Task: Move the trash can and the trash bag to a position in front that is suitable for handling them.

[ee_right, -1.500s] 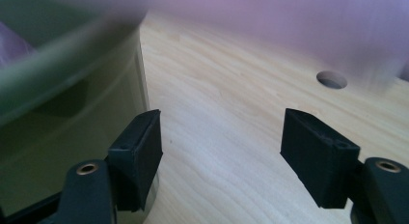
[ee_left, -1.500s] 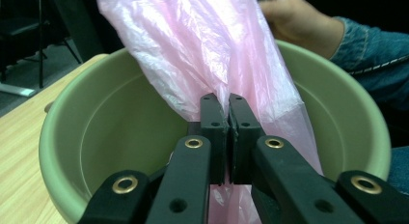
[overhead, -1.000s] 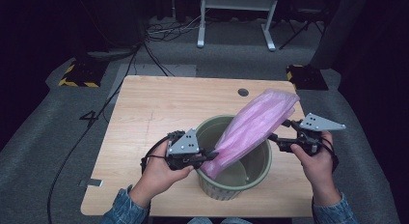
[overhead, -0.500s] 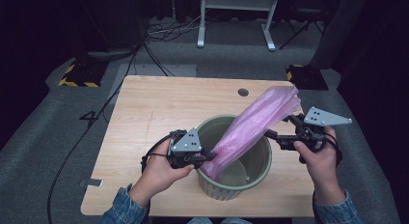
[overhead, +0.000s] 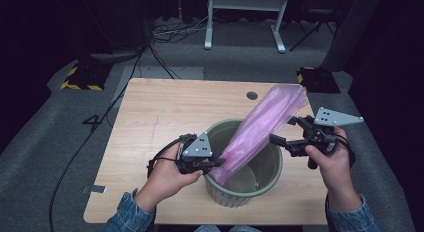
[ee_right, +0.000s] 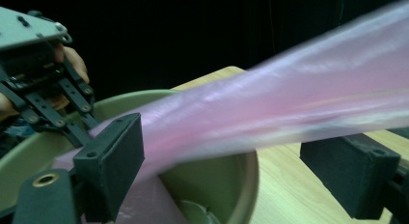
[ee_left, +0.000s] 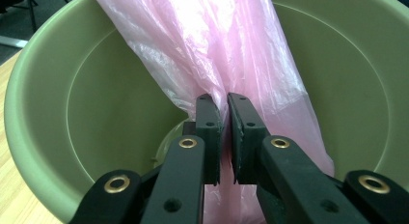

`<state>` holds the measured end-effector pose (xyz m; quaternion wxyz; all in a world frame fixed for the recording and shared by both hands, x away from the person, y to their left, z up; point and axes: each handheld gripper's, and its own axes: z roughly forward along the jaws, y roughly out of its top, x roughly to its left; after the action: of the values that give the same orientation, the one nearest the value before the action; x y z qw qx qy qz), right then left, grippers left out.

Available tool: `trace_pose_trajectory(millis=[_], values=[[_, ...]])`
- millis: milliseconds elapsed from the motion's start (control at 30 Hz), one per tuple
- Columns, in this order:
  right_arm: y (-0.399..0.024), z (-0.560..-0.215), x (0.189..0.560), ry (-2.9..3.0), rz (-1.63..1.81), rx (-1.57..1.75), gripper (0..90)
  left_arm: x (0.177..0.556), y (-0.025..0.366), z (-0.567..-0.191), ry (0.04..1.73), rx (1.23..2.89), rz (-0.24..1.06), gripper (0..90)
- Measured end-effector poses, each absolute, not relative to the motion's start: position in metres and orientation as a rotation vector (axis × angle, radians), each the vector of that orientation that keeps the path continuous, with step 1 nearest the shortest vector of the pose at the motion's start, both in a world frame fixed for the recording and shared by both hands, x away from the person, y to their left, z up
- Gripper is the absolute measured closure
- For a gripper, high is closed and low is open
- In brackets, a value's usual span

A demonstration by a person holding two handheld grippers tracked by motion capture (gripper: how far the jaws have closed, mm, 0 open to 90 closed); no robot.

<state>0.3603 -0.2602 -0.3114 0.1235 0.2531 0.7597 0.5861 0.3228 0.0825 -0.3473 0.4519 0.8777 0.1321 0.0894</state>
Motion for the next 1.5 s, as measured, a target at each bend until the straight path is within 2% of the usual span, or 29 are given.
trace_pose_trajectory(millis=[100,167,200,233,300,333,367,400,433,500,633,800,1167,1267,1400,1500], values=[[-0.257,-0.308,0.358,2.218,1.731,0.778,16.1,0.323,0.082,-0.347,0.319,2.172,0.224,84.3],[-0.253,-0.307,0.360,2.211,1.691,0.840,22.1,0.322,0.081,-0.347,0.317,2.173,0.223,84.7],[-0.251,-0.307,0.361,2.211,1.675,0.851,31.4,0.322,0.080,-0.347,0.309,2.174,0.222,84.7],[-0.251,-0.307,0.361,2.211,1.675,0.851,31.4,0.322,0.080,-0.347,0.309,2.174,0.222,84.4],[-0.250,-0.307,0.363,2.227,1.626,0.825,57.4,0.322,0.081,-0.347,0.304,2.166,0.226,83.1],[-0.249,-0.306,0.364,2.233,1.615,0.817,69.3,0.322,0.081,-0.348,0.306,2.153,0.231,80.1],[-0.248,-0.305,0.364,2.239,1.589,0.765,86.0,0.322,0.082,-0.348,0.308,2.145,0.233,73.5],[-0.248,-0.305,0.364,2.239,1.589,0.765,86.0,0.322,0.083,-0.348,0.314,2.133,0.236,73.5],[-0.246,-0.304,0.364,2.233,1.578,0.733,89.7,0.322,0.084,-0.347,0.320,2.115,0.238,69.1],[-0.240,-0.298,0.356,2.212,1.514,0.607,90.0,0.320,0.088,-0.343,0.356,2.059,0.252,50.3],[-0.233,-0.294,0.346,2.217,1.439,0.468,90.0,0.320,0.099,-0.332,0.401,1.977,0.280,43.7],[-0.219,-0.290,0.332,2.237,1.381,0.290,90.0,0.322,0.098,-0.323,0.412,1.966,0.322,42.6],[-0.199,-0.295,0.320,2.307,1.465,0.194,90.0,0.327,0.057,-0.329,0.305,2.057,0.264,51.2],[-0.196,-0.299,0.315,2.340,1.477,0.169,90.0,0.326,0.058,-0.331,0.316,2.048,0.253,49.7],[-0.190,-0.307,0.315,2.383,1.477,0.151,90.0,0.322,0.062,-0.329,0.337,2.017,0.240,42.4],[-0.185,-0.312,0.314,2.408,1.487,0.136,90.0,0.322,0.064,-0.328,0.337,2.019,0.248,42.3]])
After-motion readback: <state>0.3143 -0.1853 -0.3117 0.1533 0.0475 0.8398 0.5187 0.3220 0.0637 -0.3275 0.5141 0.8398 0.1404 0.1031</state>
